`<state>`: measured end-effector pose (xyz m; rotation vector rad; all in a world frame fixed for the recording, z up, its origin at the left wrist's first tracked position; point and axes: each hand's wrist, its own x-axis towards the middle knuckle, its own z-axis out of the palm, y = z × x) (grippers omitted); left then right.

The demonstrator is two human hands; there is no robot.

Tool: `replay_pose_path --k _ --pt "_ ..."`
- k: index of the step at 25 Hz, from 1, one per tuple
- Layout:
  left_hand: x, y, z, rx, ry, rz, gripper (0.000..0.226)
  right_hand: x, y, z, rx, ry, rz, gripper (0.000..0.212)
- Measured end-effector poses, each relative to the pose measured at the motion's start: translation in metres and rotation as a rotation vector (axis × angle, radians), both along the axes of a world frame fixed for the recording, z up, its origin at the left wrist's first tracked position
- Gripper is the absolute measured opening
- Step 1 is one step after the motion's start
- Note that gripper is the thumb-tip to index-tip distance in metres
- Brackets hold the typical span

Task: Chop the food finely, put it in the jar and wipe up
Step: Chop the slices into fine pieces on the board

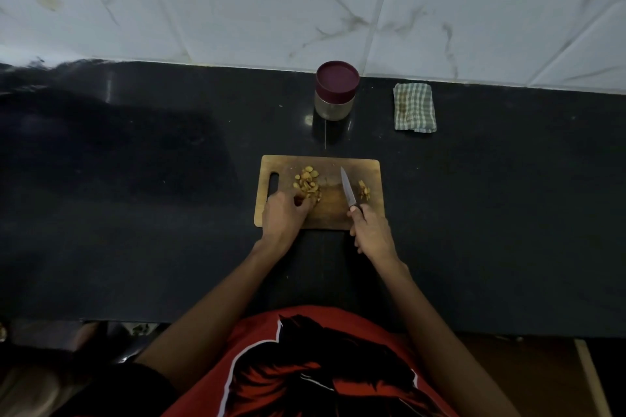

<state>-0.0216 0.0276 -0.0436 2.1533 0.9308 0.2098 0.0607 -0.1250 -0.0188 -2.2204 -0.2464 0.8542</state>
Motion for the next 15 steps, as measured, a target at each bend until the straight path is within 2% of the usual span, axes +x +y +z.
replay_pose_path --k 3,8,15 --pt "-0.005 0.004 0.005 -0.072 -0.051 0.058 0.014 0.000 0.000 0.001 -0.011 0.003 0.003 0.022" --pt "-0.003 0.024 0.007 -0.474 -0.182 0.442 0.014 0.000 0.002 0.001 -0.016 -0.014 -0.003 0.022" --pt "0.015 0.023 0.018 -0.547 -0.085 0.422 0.007 0.000 0.000 0.003 -0.021 0.000 -0.002 0.023"
